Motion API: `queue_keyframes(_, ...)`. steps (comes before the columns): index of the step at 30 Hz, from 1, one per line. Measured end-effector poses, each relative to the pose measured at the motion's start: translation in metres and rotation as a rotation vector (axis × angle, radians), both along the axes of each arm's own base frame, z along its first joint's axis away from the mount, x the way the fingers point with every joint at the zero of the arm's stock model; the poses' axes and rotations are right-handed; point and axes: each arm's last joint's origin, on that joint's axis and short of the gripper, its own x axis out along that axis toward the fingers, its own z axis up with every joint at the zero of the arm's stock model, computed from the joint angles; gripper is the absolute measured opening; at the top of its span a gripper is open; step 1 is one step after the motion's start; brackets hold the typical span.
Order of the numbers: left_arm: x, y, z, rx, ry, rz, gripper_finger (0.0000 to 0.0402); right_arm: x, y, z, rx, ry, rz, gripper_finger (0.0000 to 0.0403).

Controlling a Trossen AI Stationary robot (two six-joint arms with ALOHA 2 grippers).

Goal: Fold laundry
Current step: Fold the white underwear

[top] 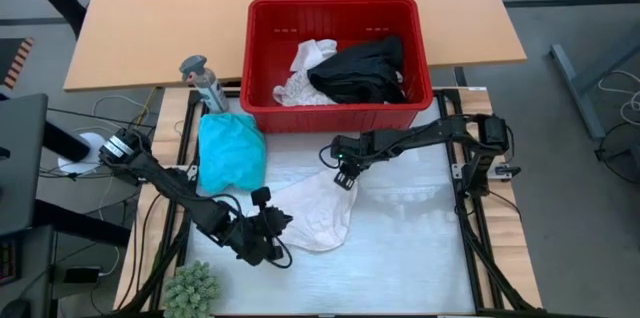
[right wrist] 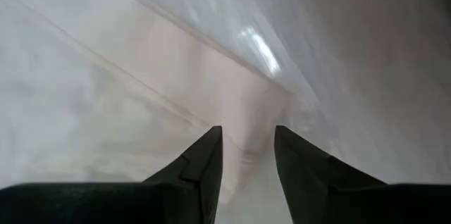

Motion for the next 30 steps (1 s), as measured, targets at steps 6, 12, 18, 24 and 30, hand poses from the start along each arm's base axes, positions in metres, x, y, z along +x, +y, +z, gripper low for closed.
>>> queue_keyframes(6,-0.009,0.007,-0.023,-0.014,-0.007,0.062,0.0,0.0,0.002,0.0,-0.018,0.003,-0.015,0.0156)
queue_keyframes(12,-0.014,0.01,-0.037,-0.054,-0.017,0.067,0.0,-0.004,0.001,-0.008,-0.036,0.011,-0.033,0.0156)
queue_keyframes(18,-0.013,0.01,-0.037,-0.064,-0.025,0.066,0.0,-0.004,0.001,-0.009,-0.04,0.004,-0.033,0.0156)
queue_keyframes(24,-0.014,0.01,-0.037,-0.067,-0.022,0.07,0.0,0.003,0.001,-0.028,-0.039,0.034,-0.028,0.0156)
queue_keyframes(30,-0.023,0.014,-0.024,-0.111,0.029,0.121,0.0,0.004,0.0,-0.034,-0.049,0.059,-0.001,0.0156)
